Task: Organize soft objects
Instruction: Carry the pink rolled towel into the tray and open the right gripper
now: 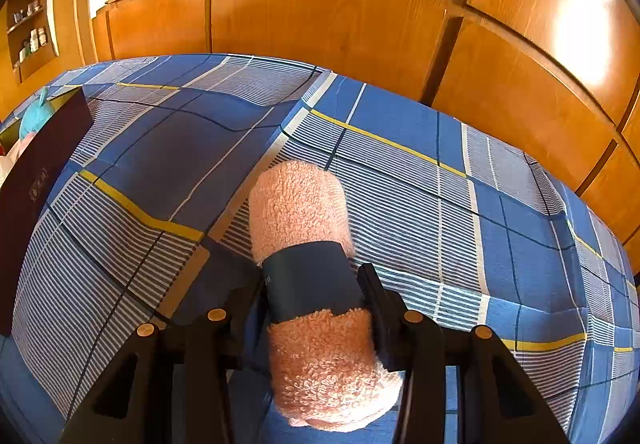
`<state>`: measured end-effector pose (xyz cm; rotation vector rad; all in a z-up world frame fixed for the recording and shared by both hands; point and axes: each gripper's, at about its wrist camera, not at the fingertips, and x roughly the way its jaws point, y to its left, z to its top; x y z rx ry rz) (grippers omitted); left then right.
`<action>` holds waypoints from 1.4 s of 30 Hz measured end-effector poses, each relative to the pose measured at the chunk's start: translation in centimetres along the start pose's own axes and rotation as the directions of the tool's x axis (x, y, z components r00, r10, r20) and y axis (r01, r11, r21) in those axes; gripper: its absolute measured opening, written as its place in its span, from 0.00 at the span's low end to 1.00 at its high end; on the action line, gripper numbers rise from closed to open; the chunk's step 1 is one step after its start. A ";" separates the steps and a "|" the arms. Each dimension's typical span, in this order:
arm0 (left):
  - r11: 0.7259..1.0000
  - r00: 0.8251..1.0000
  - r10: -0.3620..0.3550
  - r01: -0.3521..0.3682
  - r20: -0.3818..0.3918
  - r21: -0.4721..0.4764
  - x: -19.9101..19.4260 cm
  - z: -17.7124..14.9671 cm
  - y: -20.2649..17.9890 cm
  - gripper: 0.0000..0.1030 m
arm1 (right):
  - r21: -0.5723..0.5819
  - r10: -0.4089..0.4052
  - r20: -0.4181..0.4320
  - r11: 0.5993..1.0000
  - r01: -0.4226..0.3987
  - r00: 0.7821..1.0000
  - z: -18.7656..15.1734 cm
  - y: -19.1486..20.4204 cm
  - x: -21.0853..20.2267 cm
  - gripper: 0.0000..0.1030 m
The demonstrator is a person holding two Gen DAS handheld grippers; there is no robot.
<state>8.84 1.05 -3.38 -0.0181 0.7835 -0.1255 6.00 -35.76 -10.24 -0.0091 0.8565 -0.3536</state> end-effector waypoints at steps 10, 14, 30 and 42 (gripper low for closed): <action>0.999 1.000 -0.002 0.003 0.002 -0.037 -0.3 -0.3 2.1 0.67 | -0.005 -0.047 -0.015 0.999 0.047 0.999 0.1 0.7 -0.1 0.40; 0.999 1.000 -0.009 0.009 0.007 -0.049 -0.5 -0.3 2.7 0.67 | -0.002 -0.084 -0.032 0.996 0.084 0.996 0.5 1.3 -0.3 0.39; 0.989 0.999 0.050 -0.047 0.020 -0.138 -1.3 -1.5 8.1 0.67 | 0.051 -0.098 -0.092 0.993 0.103 0.991 1.2 2.0 -1.4 0.36; 0.982 0.997 0.071 -0.067 0.019 -0.174 -1.3 -1.8 9.7 0.67 | 0.036 0.173 0.009 0.984 -0.173 0.985 3.5 8.4 -7.4 0.36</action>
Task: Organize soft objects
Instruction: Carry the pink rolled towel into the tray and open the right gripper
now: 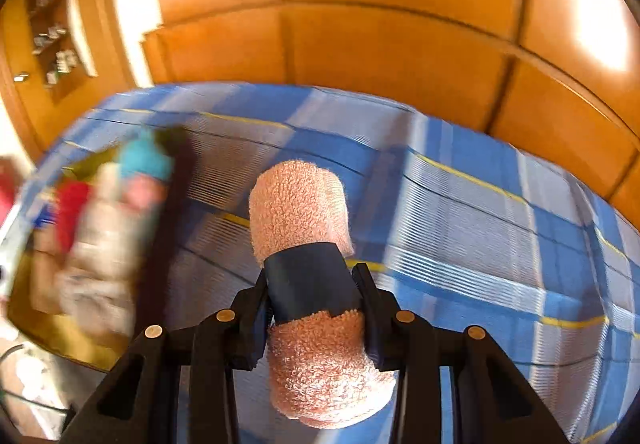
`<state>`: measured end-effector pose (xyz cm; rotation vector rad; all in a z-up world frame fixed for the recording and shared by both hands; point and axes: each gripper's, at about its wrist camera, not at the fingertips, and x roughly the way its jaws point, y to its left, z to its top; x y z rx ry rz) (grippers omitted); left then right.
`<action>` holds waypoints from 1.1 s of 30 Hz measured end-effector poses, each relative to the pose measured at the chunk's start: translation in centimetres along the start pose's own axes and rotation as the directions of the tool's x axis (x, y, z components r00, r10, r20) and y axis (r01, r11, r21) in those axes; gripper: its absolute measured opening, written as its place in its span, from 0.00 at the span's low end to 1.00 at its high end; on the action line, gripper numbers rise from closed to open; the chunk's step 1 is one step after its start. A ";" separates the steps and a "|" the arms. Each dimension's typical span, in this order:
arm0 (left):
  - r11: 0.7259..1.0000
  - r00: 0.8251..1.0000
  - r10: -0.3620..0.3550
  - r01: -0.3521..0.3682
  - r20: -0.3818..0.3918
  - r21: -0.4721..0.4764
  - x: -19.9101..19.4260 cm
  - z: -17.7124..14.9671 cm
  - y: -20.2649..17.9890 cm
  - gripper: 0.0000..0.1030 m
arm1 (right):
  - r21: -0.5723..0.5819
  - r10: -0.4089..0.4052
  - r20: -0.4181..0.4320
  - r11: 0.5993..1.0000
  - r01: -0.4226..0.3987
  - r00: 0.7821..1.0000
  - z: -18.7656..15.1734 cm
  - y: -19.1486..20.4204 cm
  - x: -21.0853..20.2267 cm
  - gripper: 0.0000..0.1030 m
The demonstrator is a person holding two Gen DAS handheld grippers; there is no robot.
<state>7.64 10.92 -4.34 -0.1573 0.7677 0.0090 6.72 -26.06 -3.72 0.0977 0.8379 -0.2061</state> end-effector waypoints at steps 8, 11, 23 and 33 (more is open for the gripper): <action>1.000 1.000 -0.010 0.010 -0.010 0.004 0.1 -0.2 -0.2 0.67 | -0.133 0.241 -0.017 0.962 -0.241 0.970 2.4 10.3 -1.7 0.37; 1.000 1.000 -0.012 0.012 -0.017 0.004 0.2 -0.3 -0.2 0.67 | -0.152 0.282 -0.054 0.946 -0.287 0.958 3.1 13.7 -0.6 0.37; 1.000 0.998 -0.018 0.018 -0.061 0.011 1.6 -0.9 -0.3 0.67 | -0.119 0.300 -0.203 0.937 -0.328 0.932 2.6 19.5 7.1 0.45; 1.000 0.998 -0.008 0.009 -0.056 0.017 1.5 -0.9 -0.6 0.67 | -0.146 0.339 -0.128 0.923 -0.356 0.932 2.5 18.5 4.1 0.51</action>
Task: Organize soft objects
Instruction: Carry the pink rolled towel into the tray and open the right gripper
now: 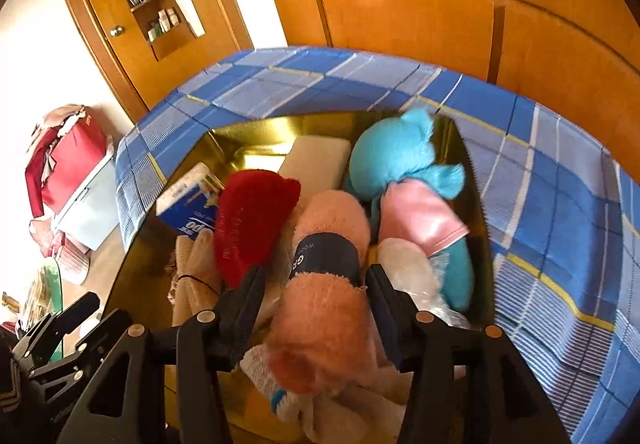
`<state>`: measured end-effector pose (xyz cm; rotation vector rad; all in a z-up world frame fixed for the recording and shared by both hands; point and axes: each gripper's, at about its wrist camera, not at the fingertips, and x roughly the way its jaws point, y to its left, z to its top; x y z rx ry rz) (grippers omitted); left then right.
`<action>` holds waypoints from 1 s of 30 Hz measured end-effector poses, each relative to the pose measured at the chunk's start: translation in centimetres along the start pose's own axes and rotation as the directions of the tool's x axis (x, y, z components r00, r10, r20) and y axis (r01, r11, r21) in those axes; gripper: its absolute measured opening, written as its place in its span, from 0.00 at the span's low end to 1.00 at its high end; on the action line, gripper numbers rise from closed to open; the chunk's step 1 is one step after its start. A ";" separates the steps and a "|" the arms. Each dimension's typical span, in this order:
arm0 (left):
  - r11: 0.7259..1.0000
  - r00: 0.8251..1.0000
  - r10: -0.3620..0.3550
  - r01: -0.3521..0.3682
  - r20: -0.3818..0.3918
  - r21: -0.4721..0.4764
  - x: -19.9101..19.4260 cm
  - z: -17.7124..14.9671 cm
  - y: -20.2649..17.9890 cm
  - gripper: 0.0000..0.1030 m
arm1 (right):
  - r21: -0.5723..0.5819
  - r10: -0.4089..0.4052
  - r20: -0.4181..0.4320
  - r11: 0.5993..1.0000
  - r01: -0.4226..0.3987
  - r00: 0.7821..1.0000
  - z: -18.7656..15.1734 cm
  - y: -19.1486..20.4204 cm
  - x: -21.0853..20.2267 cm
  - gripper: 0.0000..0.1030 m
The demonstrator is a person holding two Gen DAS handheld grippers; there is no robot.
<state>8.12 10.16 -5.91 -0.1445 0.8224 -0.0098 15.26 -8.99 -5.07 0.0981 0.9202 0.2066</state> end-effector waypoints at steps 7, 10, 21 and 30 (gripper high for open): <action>1.000 1.000 0.004 -0.004 0.019 0.009 -0.8 0.1 -0.5 0.70 | -0.041 -0.004 0.071 0.999 0.007 0.997 -1.1 0.5 -2.6 0.32; 1.000 1.000 0.004 -0.005 0.029 0.017 -1.2 0.2 -0.7 0.71 | -0.079 -0.031 0.064 0.996 0.036 0.997 -1.5 1.2 -1.9 0.32; 0.999 0.998 0.008 -0.011 0.066 0.045 -2.5 0.2 -1.8 0.80 | -0.072 -0.024 0.072 0.997 0.029 0.997 -2.0 1.0 -1.6 0.35; 0.999 0.990 0.024 -0.029 0.141 0.037 -4.5 -0.4 -3.1 1.00 | -0.088 -0.134 0.203 0.984 0.154 0.970 -4.4 1.6 -5.8 0.42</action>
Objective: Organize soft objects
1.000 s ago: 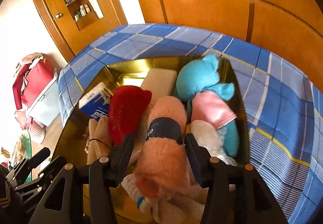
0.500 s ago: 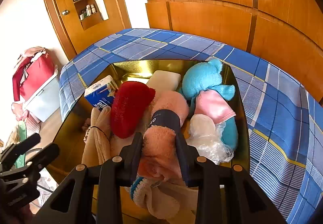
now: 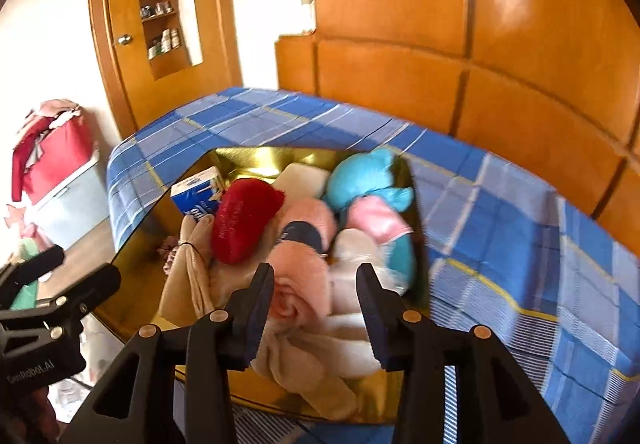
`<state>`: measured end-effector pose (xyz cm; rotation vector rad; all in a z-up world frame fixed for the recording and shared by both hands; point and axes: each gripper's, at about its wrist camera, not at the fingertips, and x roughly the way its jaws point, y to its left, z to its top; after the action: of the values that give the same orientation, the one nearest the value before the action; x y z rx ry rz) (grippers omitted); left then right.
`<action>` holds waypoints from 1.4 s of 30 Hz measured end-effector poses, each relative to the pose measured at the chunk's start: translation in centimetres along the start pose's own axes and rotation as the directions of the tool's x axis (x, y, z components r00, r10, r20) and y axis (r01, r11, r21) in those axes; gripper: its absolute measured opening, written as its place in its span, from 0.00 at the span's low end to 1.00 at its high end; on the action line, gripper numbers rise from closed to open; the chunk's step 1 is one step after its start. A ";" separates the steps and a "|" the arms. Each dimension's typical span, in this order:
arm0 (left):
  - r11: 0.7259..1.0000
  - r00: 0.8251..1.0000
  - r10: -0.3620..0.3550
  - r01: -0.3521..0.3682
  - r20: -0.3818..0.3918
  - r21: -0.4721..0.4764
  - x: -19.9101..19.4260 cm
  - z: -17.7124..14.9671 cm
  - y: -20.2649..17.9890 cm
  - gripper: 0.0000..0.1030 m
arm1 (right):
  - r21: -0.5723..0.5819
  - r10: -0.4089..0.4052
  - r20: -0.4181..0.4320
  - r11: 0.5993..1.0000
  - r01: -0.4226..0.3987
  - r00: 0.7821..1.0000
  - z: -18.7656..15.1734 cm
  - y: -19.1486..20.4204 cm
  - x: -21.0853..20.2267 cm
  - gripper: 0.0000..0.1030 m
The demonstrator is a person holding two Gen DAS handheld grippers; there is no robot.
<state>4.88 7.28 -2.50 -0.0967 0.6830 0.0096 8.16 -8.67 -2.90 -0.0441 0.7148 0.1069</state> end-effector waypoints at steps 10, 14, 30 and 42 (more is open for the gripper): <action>0.999 1.000 0.008 -0.009 0.013 0.041 -1.2 -0.9 -2.3 1.00 | 0.023 -0.146 0.036 0.989 0.146 0.989 -2.4 -0.7 -2.1 0.42; 0.999 0.999 0.022 -0.023 0.033 0.041 -1.7 -0.9 -2.3 1.00 | 0.051 -0.163 0.041 0.986 0.161 0.986 -2.8 -1.4 -2.5 0.42; 0.998 0.999 0.030 -0.032 0.044 0.049 -2.2 -0.9 -2.4 1.00 | 0.049 -0.156 0.055 0.987 0.154 0.986 -3.1 -1.0 -3.1 0.42; 0.998 0.999 0.029 -0.030 0.034 0.047 -2.1 -1.1 -2.3 1.00 | 0.049 -0.151 0.054 0.988 0.148 0.987 -3.1 -0.9 -3.0 0.42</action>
<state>2.67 4.94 -1.81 -0.0403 0.6507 0.0230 3.97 -10.09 -3.32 -0.0517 0.6535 -0.0515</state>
